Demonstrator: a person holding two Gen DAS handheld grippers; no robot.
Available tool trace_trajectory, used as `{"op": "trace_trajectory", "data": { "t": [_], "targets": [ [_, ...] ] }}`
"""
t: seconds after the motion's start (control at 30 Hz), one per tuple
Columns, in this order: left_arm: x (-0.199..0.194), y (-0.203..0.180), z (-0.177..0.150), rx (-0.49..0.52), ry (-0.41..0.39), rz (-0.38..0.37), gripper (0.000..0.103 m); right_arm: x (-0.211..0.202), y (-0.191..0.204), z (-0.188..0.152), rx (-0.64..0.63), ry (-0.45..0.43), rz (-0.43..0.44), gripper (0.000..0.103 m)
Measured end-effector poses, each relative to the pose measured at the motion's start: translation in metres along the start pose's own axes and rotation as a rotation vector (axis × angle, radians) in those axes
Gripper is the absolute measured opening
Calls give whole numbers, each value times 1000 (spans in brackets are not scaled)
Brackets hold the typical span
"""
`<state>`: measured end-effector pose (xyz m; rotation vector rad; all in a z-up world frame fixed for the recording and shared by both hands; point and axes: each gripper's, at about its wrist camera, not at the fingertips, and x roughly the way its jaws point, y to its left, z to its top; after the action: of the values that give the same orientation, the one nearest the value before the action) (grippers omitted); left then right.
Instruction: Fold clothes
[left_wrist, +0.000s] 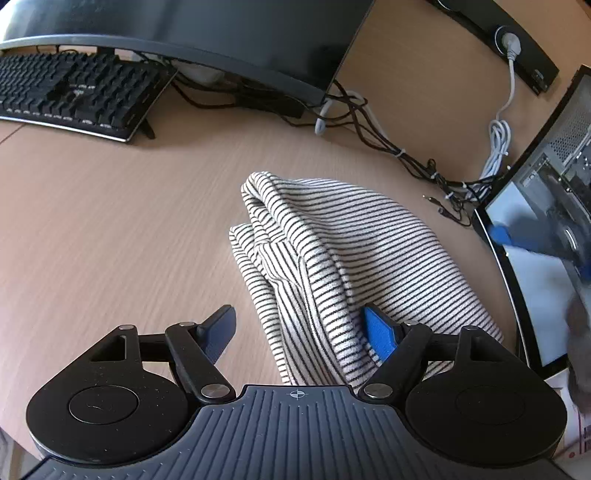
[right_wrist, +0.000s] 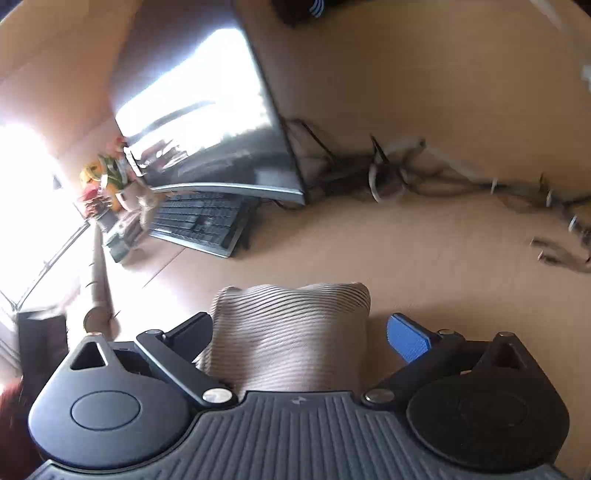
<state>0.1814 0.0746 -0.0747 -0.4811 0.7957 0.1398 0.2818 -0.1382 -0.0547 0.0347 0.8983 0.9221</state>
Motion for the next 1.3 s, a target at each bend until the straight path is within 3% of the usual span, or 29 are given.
{"op": "trace_trajectory", "data": {
  "t": [0.3,0.43,0.5,0.63,0.8,0.93,1.07,1.17,1.3],
  "targets": [
    [0,13,-5,-24,-10,-32,82,81,-25,15,143,189,37,103],
    [-5,27,-6,-43,-18,-24,84,70,2,17,47,91,85,97],
    [-7,33,-5,-43,-22,-5,84,64,15,18,-1,42,109,84],
    [-12,44,-5,-58,-32,26,85,44,26,24,-80,-74,154,80],
    [-14,46,-6,-71,-41,38,85,48,15,19,-112,-2,57,79],
    [-15,43,-6,-75,-42,44,85,43,-1,0,-21,72,122,94],
    [-15,43,-5,-88,-34,43,87,52,-10,-21,68,117,174,95],
    [-14,42,-4,-81,-29,46,87,62,-13,-28,147,125,223,94],
    [-13,42,-4,-78,-25,51,87,46,14,-26,29,71,242,80]
  ]
}}
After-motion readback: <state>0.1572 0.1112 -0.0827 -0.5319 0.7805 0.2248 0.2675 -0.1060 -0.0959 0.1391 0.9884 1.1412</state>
